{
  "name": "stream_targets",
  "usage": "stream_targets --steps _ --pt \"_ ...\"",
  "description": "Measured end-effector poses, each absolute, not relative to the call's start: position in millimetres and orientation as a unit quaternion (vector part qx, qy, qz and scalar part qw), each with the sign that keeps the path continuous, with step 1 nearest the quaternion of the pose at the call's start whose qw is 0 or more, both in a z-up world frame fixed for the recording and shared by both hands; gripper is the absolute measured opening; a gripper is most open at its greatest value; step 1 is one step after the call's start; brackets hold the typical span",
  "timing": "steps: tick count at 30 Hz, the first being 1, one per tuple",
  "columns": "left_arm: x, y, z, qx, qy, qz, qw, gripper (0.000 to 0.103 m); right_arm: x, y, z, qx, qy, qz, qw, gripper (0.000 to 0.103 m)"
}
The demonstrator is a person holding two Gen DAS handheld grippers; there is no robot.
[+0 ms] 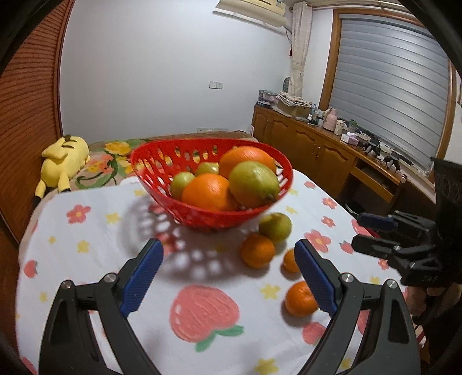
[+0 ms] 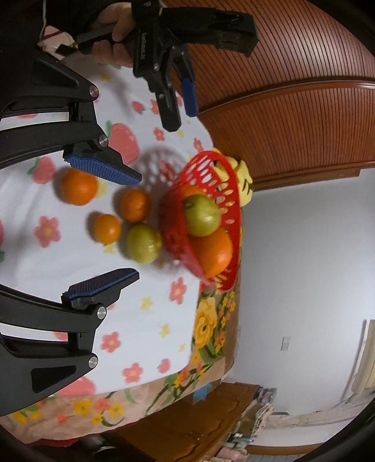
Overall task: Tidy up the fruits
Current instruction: 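Move the left tool to a small tangerine and close on it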
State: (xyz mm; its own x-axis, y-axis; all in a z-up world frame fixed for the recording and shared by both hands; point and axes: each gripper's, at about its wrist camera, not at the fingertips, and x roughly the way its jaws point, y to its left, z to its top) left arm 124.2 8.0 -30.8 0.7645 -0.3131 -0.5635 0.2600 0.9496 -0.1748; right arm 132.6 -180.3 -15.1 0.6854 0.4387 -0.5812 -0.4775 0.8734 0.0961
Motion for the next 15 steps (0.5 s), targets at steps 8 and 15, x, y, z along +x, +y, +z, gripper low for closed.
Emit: stream_targets --steps 8,15 --pt "119 -13 -50 -0.049 0.323 -0.159 0.932 0.093 131 -195 -51 -0.015 0.331 0.235 0.914 0.061" --pt "116 -30 -61 -0.047 0.333 -0.173 0.926 0.093 134 -207 -68 -0.005 0.342 0.223 0.913 0.061"
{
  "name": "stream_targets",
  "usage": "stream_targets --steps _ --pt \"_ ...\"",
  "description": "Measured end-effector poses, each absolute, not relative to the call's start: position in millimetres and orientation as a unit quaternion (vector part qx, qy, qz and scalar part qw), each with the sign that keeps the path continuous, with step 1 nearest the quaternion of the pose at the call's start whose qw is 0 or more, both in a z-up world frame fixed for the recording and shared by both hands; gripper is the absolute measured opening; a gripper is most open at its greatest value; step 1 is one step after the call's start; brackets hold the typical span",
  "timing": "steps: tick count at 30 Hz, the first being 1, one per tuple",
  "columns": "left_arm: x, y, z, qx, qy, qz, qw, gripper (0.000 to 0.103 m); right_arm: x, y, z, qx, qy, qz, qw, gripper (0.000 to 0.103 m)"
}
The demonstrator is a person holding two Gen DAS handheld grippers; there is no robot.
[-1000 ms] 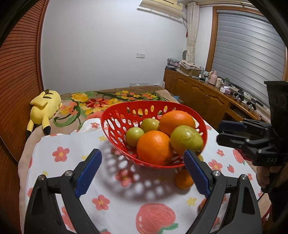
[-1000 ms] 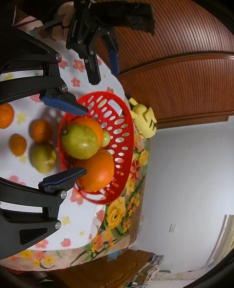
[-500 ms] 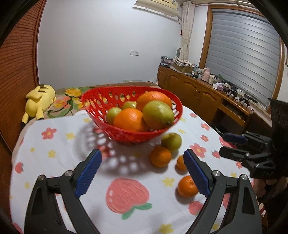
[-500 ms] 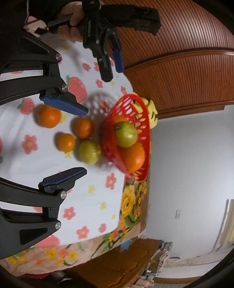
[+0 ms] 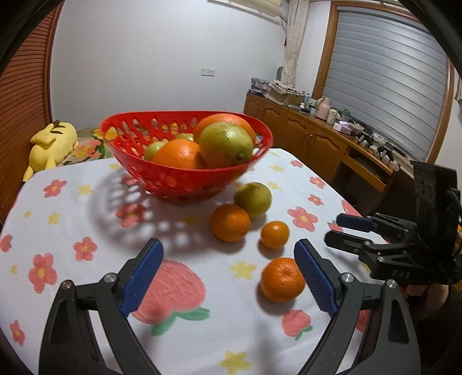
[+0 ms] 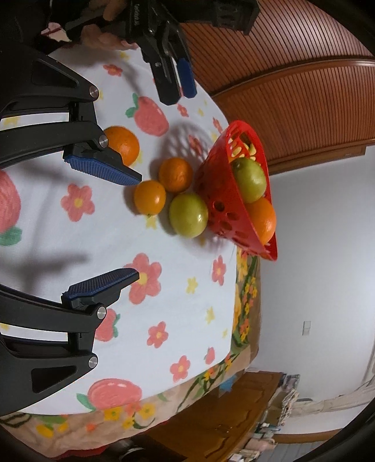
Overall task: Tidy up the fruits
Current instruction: 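Move the left tool to a small tangerine and close on it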
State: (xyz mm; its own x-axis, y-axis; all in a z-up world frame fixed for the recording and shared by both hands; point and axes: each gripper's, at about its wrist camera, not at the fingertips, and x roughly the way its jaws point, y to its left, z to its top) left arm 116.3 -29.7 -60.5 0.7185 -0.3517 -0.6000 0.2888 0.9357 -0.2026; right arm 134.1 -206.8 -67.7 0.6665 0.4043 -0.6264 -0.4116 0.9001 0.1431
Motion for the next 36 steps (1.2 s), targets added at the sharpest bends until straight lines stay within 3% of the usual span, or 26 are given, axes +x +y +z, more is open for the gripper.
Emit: stream_targets --steps 17,23,33,36 --pt "119 -61 -79 -0.027 0.368 -0.21 0.905 0.089 139 -224 -82 0.025 0.348 0.207 0.914 0.061" --pt "122 -70 -88 -0.018 0.391 -0.224 0.893 0.079 138 -221 -82 0.022 0.346 0.208 0.915 0.061" --pt "124 -82 -97 -0.021 0.415 -0.271 0.868 0.045 137 -217 -82 0.015 0.346 0.212 0.914 0.061" --pt "121 -80 -95 -0.018 0.413 -0.27 0.87 0.044 137 -216 -82 0.011 0.347 0.213 0.913 0.061"
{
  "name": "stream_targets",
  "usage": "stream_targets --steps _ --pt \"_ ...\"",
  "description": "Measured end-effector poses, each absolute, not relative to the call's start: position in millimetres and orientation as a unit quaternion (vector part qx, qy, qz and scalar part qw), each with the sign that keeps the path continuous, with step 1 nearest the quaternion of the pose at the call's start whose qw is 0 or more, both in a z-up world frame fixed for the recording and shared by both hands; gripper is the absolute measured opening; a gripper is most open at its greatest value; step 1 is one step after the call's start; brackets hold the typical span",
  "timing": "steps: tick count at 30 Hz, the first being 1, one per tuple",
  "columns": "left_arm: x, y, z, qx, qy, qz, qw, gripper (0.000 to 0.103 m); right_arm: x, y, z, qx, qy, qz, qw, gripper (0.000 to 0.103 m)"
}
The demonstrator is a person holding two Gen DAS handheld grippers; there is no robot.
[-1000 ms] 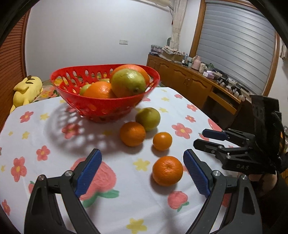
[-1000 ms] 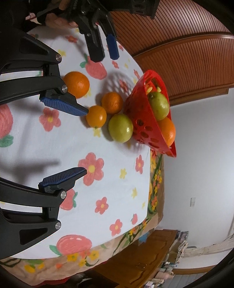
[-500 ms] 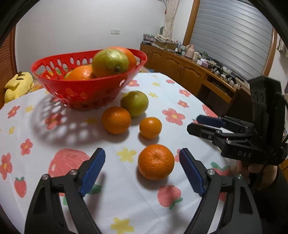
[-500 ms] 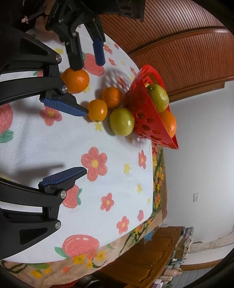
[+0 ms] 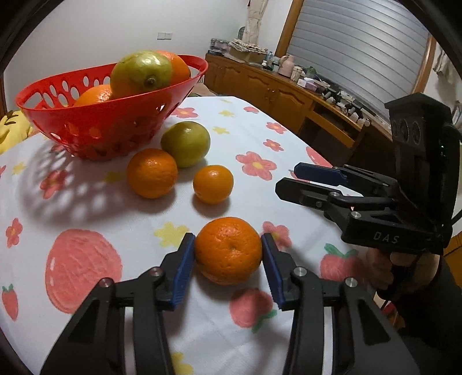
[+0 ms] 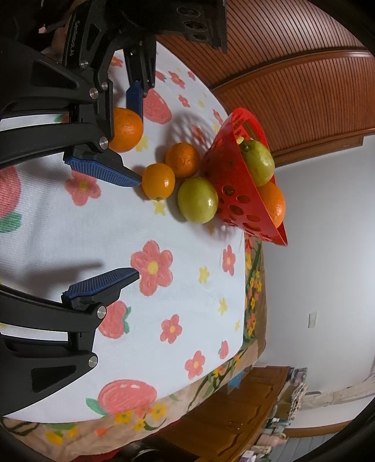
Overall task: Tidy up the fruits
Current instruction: 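Move the left tool to a small tangerine and close on it, then lift the tangerine with the left tool while the right tool grasps another tangerine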
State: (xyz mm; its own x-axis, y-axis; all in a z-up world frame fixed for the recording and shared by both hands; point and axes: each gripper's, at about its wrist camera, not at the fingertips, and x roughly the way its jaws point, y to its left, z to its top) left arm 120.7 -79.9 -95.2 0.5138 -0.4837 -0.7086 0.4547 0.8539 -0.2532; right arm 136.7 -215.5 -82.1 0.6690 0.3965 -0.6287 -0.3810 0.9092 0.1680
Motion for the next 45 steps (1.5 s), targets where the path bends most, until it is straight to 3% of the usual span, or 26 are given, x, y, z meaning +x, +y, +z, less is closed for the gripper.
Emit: stream_targets --steps 30,45 --pt "120 -13 -76 -0.05 0.373 -0.193 0.906 0.044 173 -150 -76 -0.049 0.381 0.264 0.885 0.048" --pt "124 4 -64 -0.064 0.359 -0.182 0.913 0.044 183 -140 -91 -0.066 0.403 0.265 0.873 0.047"
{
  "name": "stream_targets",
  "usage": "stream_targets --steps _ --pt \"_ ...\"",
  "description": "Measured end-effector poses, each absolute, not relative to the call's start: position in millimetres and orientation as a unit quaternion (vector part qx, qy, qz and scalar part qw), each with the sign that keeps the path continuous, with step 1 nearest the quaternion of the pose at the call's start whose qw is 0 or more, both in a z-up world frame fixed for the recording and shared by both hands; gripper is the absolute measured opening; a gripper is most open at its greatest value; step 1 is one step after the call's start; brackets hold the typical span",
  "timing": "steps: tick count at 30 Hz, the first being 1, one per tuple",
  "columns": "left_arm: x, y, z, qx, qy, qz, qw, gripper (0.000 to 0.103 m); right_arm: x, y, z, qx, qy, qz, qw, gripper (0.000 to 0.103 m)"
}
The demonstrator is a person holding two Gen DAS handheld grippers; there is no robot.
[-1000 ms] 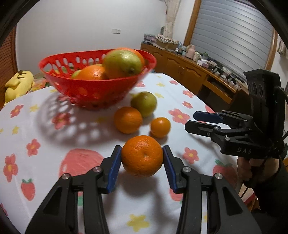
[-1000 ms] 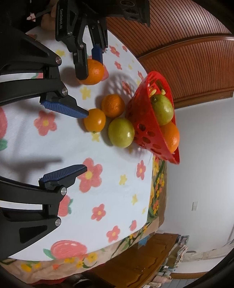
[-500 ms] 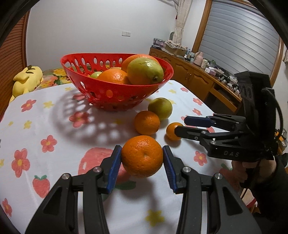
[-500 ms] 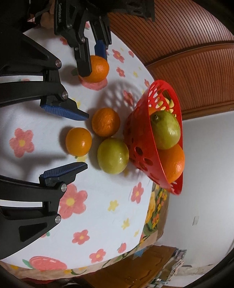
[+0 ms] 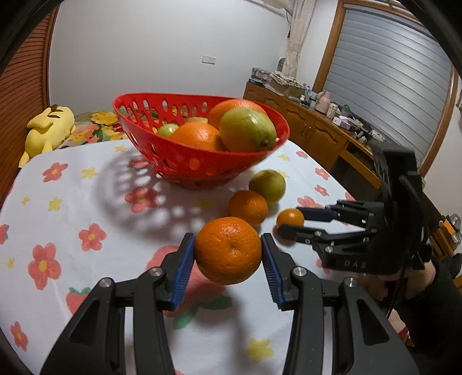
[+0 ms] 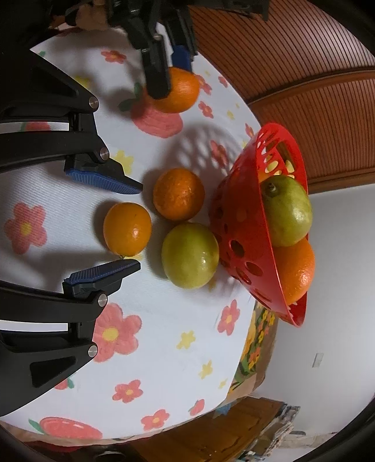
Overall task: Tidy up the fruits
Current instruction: 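Lift the tangerine with the left tool while the right tool grasps another tangerine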
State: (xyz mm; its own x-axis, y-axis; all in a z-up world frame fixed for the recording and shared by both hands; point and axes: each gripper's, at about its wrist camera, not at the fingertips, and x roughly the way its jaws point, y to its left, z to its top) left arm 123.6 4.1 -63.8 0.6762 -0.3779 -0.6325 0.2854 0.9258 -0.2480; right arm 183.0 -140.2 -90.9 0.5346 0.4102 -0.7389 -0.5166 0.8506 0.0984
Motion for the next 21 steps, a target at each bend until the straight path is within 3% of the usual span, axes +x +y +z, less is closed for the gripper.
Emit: stream_targets --steps 4,11,21 --pt "125 8 -53 -0.061 0.347 -0.177 0.919 0.044 184 -138 -92 -0.073 0.403 0.26 0.875 0.039" --pt "135 22 -26 -0.06 0.321 -0.163 0.931 0.044 181 -142 -87 -0.065 0.402 0.266 0.874 0.039" --pt "163 33 7 -0.04 0.297 -0.152 0.942 0.044 171 -148 -37 -0.067 0.353 0.275 0.891 0.039"
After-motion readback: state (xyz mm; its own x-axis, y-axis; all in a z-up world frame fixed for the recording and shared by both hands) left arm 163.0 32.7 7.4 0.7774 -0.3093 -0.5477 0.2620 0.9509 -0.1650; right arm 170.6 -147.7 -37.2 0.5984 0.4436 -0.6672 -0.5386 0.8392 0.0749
